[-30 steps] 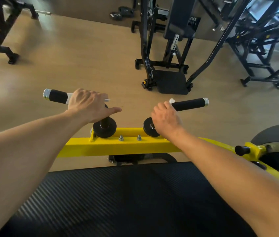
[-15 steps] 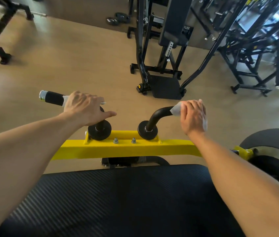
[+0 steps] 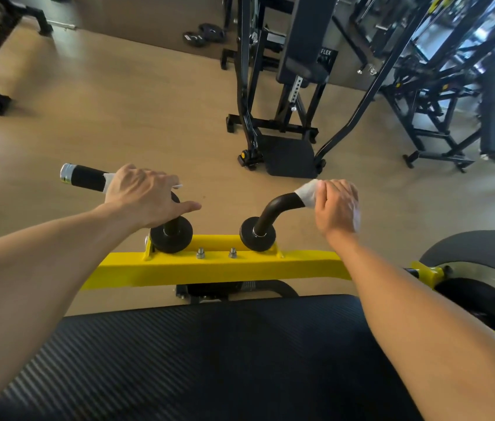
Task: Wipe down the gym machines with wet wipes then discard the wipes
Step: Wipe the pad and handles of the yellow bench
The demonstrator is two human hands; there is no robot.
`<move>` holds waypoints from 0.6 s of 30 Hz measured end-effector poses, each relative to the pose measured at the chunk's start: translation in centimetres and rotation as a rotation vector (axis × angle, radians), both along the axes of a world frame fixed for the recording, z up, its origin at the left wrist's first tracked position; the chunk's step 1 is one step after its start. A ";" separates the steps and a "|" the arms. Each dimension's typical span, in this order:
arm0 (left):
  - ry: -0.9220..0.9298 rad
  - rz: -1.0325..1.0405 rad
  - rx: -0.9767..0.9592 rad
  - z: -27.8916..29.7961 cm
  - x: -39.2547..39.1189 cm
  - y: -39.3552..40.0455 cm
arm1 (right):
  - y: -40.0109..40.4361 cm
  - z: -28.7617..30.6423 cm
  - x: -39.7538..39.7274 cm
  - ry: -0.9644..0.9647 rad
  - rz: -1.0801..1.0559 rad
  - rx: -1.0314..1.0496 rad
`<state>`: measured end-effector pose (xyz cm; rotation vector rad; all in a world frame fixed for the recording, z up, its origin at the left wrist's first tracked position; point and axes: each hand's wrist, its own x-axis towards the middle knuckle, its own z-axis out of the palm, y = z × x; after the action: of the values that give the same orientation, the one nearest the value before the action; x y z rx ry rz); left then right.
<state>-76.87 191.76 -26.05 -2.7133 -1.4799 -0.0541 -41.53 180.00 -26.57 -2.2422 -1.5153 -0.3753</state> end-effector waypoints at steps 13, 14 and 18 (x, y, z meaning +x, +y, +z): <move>0.015 0.000 0.000 -0.2 0.0 0.2 | 0.8 -3.0 -11.9 -1.184 0.450 -0.954; 0.016 0.001 -0.002 -0.2 0.0 0.2 | 0.7 -3.4 -11.7 -1.245 0.492 -0.942; 0.020 0.002 0.001 -0.2 -0.1 0.2 | 1.3 -3.3 -10.1 -1.324 0.643 -0.941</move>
<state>-76.93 191.94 -26.23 -2.7034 -1.4775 -0.0281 -51.65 181.31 -29.83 -1.7379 -3.5329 -1.2813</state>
